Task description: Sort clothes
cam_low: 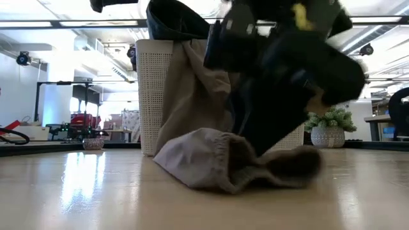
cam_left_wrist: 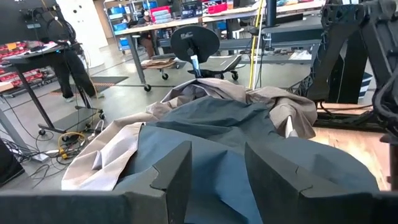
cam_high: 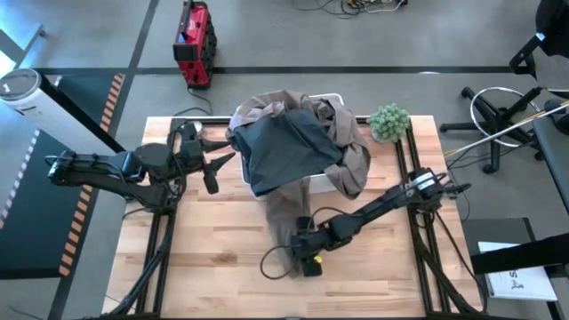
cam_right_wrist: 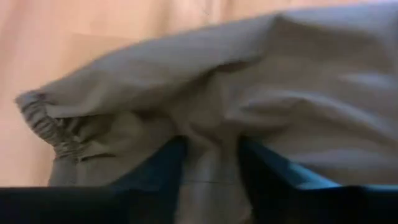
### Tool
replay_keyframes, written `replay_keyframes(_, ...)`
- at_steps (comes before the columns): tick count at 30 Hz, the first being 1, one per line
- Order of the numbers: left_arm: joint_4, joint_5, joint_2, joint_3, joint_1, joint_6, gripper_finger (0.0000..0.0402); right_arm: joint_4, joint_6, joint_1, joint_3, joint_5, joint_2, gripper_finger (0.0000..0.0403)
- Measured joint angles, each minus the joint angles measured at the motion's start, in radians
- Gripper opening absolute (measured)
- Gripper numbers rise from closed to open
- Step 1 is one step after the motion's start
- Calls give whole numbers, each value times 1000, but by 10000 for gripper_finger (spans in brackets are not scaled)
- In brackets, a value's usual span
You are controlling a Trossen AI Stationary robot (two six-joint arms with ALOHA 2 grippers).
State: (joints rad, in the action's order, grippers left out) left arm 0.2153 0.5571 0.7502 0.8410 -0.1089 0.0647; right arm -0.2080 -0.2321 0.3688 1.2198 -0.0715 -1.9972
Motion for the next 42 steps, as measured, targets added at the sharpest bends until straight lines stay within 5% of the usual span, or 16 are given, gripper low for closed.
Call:
replay_keyframes(4,26,0,0,0,0,0,136,-34,10,-15,21,-6,-6,18)
replay_keyframes(8,29,0,0,0,0,0,120,-146,41,-13,81,-40,55,11)
replay_keyframes(16,5,26,0,0,0,1,98,-492,159,-9,291,-380,260,1)
replay_keyframes(26,0,8,15,0,0,3,113,-543,493,-149,568,-694,445,0)
replay_keyframes(37,-91,-51,120,0,0,55,170,-452,760,-407,841,-714,451,0)
replay_keyframes(42,-137,-44,185,0,1,99,189,-448,827,-516,866,-629,432,0)
